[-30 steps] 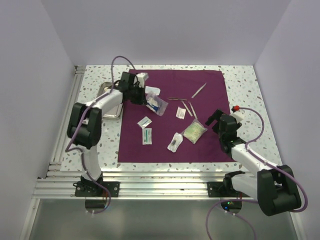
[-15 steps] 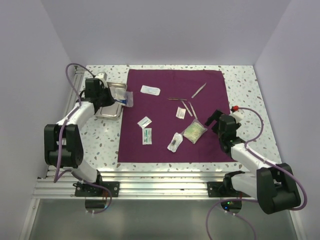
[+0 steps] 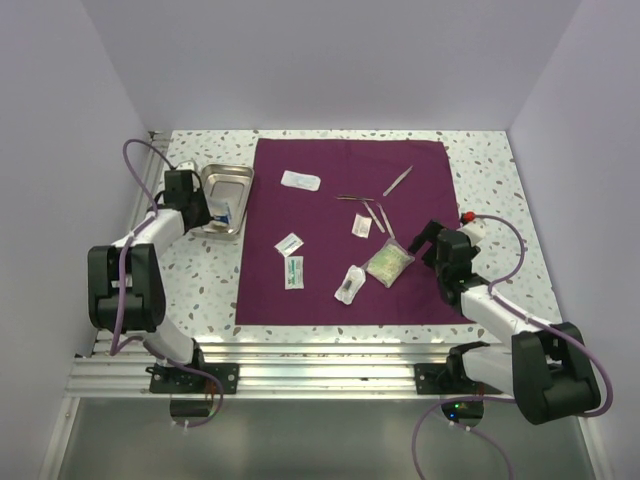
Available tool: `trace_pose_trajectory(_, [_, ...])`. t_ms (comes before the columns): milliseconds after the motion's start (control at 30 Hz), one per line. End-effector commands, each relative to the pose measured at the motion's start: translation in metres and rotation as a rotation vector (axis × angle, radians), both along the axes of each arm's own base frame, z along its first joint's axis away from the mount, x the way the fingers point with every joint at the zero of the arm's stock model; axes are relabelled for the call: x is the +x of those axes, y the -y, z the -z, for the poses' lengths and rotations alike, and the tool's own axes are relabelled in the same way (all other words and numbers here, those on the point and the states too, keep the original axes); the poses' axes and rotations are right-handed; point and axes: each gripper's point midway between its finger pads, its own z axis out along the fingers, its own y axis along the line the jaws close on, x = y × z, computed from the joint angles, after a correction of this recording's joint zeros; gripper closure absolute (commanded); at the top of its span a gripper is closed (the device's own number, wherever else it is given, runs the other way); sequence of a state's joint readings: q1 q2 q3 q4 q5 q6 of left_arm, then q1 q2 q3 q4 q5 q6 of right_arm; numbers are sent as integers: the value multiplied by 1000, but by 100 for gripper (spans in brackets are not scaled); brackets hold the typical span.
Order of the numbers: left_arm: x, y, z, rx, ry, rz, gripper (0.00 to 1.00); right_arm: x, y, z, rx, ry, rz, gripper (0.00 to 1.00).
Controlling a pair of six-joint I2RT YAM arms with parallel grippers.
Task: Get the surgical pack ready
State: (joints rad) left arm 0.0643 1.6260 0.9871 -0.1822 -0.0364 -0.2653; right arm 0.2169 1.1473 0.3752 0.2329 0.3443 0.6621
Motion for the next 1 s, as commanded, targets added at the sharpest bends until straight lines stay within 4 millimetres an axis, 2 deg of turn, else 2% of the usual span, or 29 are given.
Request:
trace_pose_trajectory(0, [10, -15, -10, 81, 9, -9, 100, 11, -5, -16, 16, 49, -9, 1])
trace_pose_trajectory(100, [10, -16, -7, 92, -13, -2, 100, 11, -5, -16, 15, 48, -9, 1])
trace_pose_trajectory(167, [10, -15, -9, 93, -10, 3, 91, 11, -5, -15, 13, 43, -12, 1])
trace_pose_trajectory(200, [9, -16, -11, 97, -4, -1, 76, 11, -5, -15, 14, 44, -11, 1])
trace_pose_trajectory(300, [10, -15, -28, 114, 51, -12, 53, 11, -5, -16, 11, 45, -11, 1])
trace_pose_trajectory(433, [12, -15, -56, 130, 136, -27, 45, 10, -3, -16, 3, 41, -11, 1])
trace_pose_trajectory(500, [15, -4, -68, 112, 171, 6, 43, 10, -3, -15, -1, 36, -10, 2])
trace_pose_trajectory(567, [23, 13, -79, 101, 228, 72, 42, 11, -4, -14, -1, 32, -13, 1])
trace_pose_trajectory(600, [27, 34, -84, 82, 251, 144, 40, 12, -4, -16, 1, 34, -13, 1])
trace_pose_trajectory(633, [30, 44, -87, 96, 261, 199, 39, 12, -4, -13, -1, 27, -15, 1])
trace_pose_trajectory(667, [33, 67, -81, 92, 249, 277, 37, 12, -6, -13, 1, 26, -20, 1])
trace_pose_trajectory(700, [43, 84, -92, 85, 270, 347, 36, 13, -6, -12, 1, 23, -20, 1])
trace_pose_trajectory(733, [47, 93, -92, 107, 254, 397, 35, 13, -6, -12, 3, 23, -22, 1])
trace_pose_trajectory(767, [45, 107, -67, 107, 154, 442, 34, 13, -7, -11, 3, 18, -23, 1])
trace_pose_trajectory(800, [58, 118, -84, 109, 178, 477, 13, 14, -8, -12, 3, 21, -27, 1])
trace_pose_trajectory(833, [62, 125, -83, 115, 166, 507, 0, 13, -8, -10, 4, 16, -28, 1])
trace_pose_trajectory(867, [64, 134, -69, 116, 120, 526, 0, 13, -7, -10, 2, 13, -27, 1])
trace_pose_trajectory(900, [76, 138, -83, 153, 148, 555, 0, 14, -9, -11, 5, 17, -31, 1])
trace_pose_trajectory(967, [82, 151, -75, 165, 131, 583, 0, 14, -8, -11, 4, 15, -31, 1])
